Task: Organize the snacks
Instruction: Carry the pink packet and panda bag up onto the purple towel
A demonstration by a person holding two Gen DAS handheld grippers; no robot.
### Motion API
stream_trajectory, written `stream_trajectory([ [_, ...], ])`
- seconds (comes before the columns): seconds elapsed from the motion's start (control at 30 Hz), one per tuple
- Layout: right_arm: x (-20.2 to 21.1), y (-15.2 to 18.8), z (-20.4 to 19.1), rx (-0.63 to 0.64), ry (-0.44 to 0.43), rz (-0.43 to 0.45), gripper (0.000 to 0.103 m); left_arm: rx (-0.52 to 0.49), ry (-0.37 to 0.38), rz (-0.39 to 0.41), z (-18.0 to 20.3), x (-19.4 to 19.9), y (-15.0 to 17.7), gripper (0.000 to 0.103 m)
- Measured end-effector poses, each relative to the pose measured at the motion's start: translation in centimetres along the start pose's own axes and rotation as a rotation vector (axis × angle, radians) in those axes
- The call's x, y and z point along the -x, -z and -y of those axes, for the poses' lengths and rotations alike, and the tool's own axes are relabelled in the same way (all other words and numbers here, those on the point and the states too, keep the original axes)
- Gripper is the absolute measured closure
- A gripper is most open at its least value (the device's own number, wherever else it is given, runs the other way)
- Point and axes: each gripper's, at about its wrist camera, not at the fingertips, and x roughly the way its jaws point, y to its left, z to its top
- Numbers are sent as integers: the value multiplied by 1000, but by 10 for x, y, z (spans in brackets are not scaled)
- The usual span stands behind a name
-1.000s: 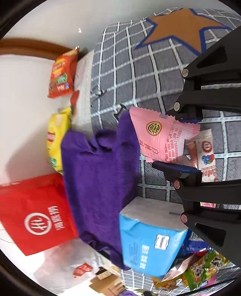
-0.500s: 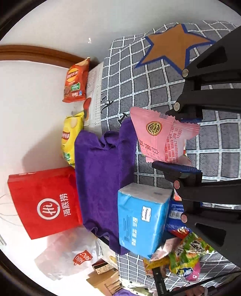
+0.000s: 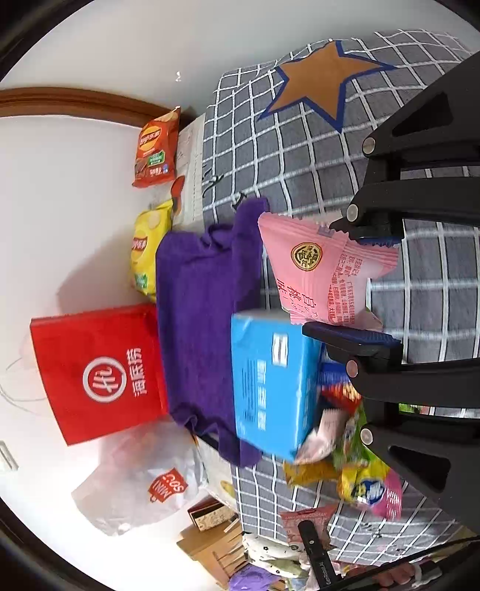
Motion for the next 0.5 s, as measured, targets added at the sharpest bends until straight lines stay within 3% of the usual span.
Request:
stream_trajectory([
  [0.27, 10, 1, -35, -43, -1, -3, 69, -90, 86, 30, 10, 18, -15, 52],
  [0.5, 13, 6, -53, -79, 56, -21, 69, -154, 147, 13, 17, 16, -27, 52],
])
